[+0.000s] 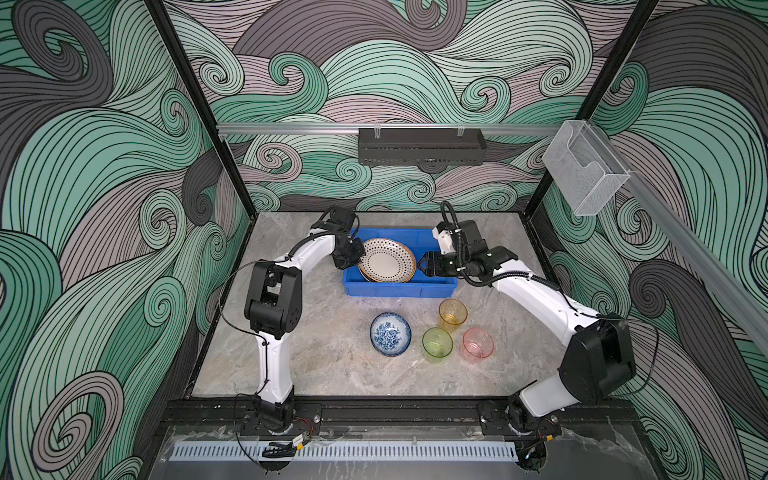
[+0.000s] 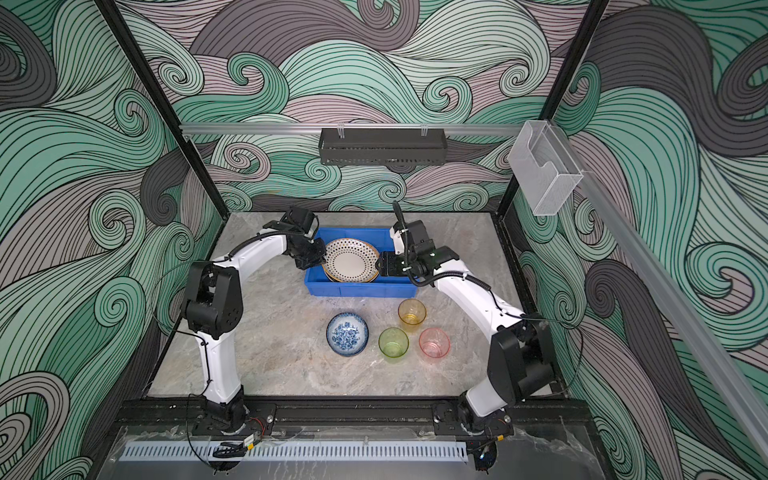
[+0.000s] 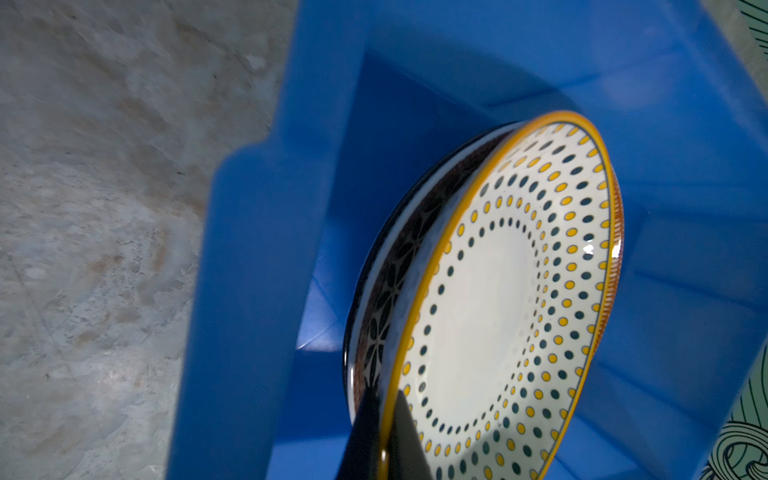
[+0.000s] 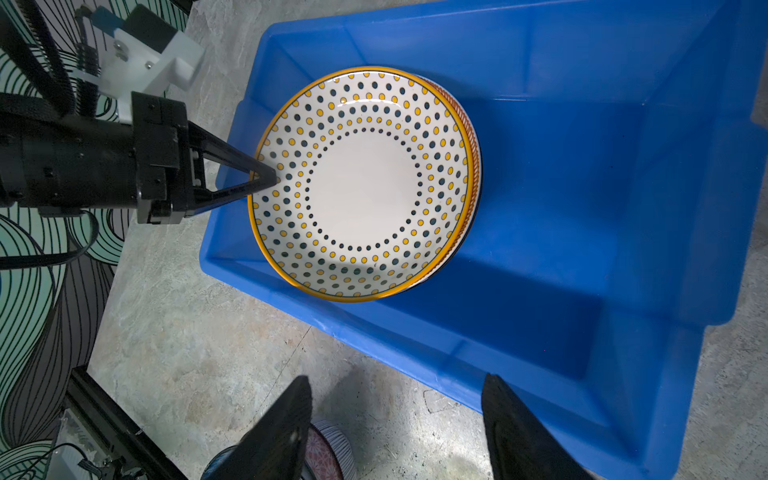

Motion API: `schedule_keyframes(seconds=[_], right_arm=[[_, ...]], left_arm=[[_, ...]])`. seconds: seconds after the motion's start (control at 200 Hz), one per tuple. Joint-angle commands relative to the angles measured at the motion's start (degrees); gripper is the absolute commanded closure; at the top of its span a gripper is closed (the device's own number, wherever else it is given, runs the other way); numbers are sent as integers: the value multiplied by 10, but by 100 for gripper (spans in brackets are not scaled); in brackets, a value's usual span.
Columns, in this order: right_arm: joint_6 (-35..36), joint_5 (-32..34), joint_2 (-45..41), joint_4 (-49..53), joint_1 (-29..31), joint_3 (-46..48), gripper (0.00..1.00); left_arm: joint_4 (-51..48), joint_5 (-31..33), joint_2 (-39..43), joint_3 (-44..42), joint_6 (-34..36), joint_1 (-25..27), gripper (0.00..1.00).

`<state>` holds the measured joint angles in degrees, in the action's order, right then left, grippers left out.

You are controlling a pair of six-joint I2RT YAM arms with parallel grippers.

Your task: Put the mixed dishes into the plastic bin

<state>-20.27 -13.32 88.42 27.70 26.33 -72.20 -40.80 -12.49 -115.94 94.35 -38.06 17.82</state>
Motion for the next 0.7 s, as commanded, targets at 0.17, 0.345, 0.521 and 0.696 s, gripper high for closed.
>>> schedule_keyframes(seconds=[0.17, 0.345, 0.521, 0.696], right_arm=[[-7, -13, 12, 12, -3, -20, 35], [-7, -15, 16, 14, -1, -21, 35], [-5, -17, 17, 17, -1, -21, 35], [0, -15, 18, 20, 0, -19, 35]], left_arm=[[15, 3, -5, -1, -11, 8, 98], [14, 4, -8, -2, -16, 8, 96], [10, 5, -13, -2, -18, 8, 94], [5, 13, -16, -3, -20, 8, 92]])
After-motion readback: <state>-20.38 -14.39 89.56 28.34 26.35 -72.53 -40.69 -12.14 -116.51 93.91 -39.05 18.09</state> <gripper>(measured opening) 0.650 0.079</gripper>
